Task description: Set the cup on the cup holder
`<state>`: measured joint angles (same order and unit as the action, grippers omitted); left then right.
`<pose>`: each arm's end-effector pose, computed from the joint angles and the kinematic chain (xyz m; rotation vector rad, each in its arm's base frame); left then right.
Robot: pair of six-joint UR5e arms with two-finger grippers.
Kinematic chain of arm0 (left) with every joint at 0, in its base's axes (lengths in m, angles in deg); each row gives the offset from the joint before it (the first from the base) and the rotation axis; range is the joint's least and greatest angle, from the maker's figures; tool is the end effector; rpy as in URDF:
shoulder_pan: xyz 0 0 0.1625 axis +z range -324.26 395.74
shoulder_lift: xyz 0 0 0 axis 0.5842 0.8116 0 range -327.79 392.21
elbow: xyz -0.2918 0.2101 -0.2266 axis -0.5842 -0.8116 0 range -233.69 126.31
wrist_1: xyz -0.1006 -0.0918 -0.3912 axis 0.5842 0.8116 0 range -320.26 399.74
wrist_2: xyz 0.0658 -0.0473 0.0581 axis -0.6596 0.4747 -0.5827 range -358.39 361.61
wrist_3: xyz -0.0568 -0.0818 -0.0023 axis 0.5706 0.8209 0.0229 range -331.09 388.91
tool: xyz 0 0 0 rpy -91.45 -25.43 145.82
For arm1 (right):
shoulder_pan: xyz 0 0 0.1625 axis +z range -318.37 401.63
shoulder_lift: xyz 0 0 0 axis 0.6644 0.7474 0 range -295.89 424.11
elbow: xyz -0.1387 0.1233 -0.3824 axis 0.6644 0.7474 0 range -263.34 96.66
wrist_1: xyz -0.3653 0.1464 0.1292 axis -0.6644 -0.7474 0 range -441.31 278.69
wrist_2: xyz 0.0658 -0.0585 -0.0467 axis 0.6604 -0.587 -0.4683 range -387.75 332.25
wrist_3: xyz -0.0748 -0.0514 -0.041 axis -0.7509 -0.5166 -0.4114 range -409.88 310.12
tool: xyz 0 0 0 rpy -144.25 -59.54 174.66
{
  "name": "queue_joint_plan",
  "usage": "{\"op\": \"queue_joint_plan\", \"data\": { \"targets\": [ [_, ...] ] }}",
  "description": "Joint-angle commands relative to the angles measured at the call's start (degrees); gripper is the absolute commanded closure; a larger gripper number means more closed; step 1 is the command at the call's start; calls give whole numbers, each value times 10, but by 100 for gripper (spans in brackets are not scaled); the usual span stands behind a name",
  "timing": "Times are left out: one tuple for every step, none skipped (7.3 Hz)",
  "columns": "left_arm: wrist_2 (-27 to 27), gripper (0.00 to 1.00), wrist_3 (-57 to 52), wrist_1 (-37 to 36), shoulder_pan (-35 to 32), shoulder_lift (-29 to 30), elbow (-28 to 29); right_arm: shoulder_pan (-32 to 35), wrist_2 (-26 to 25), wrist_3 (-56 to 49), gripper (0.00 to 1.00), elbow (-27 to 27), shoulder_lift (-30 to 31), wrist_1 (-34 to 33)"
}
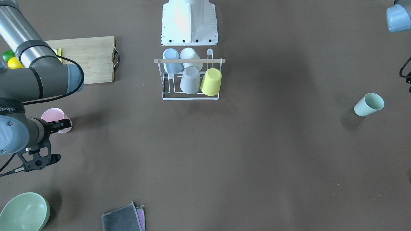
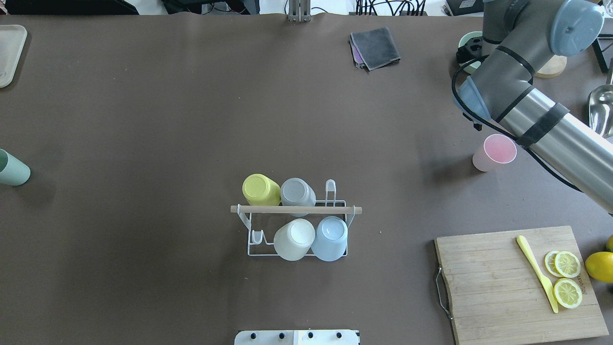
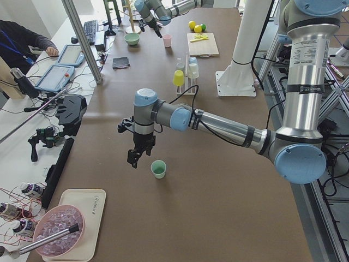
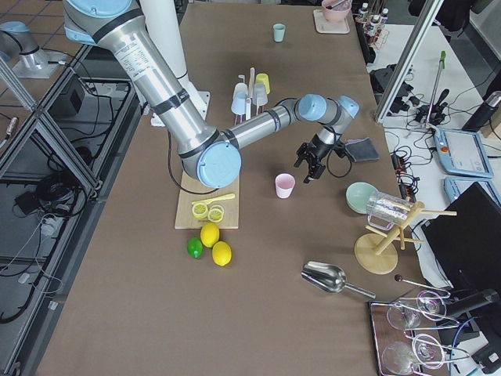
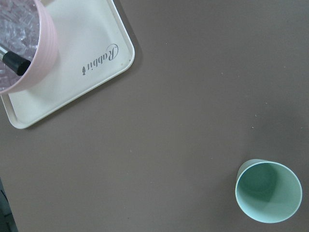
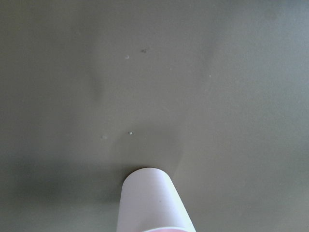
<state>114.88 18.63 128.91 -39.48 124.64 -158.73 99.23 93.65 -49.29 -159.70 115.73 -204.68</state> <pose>0.0403 -0.5208 0.5286 0.2731 0.4183 0.4873 -0.3096 -0.6395 0.4306 -0.2994 -0.4879 -0.4990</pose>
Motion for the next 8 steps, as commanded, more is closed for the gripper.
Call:
{"op": "queue_joint_plan", "data": {
  "targets": [
    [-27,2,-1,-49,45,44,1,-7,-31,-57,1,30,-31,-31],
    [-82,2,-11,-60,85,49,-3,-6,-27,-63,1,38,-31,-38],
    [-131,2,-65,-74,106,57,-5,-6,-25,-78,1,70,-35,-37],
    [-139,2,-92,-126,118,84,-3,-6,-21,-78,1,115,-66,-38],
    [-176,2,-101,-197,168,119,4,-6,-20,-78,1,160,-96,-38],
    [-241,2,-102,-292,220,167,7,-9,-21,-78,2,171,-100,-39],
    [-261,2,-103,-350,244,209,32,-15,-24,-78,2,182,-101,-39],
    [-263,2,-124,-363,270,222,54,-23,-27,-80,2,193,-103,-41]
  ]
}}
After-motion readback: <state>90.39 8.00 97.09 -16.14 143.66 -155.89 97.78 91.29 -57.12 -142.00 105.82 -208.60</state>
